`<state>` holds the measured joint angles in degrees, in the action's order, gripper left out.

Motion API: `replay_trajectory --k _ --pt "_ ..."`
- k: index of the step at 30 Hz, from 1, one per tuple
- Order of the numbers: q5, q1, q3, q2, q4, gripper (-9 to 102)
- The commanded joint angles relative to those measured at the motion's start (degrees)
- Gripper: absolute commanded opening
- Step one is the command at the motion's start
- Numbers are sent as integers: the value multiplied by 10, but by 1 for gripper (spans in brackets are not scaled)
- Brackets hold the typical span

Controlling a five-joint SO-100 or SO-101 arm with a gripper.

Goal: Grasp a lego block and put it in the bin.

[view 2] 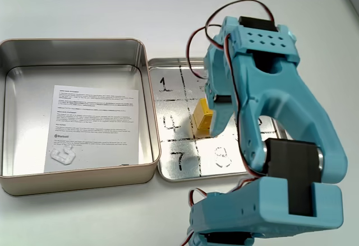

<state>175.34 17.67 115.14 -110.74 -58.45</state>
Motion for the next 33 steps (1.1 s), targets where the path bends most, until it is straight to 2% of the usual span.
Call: replay_trajectory --k 1,12,20,27,33 --pt "4 -1 18 -22 16 31" --pt "11 -5 39 19 84 31" --pt "13 11 66 37 117 30" --pt "15 12 76 53 124 24" --pt "14 19 85 74 152 25"
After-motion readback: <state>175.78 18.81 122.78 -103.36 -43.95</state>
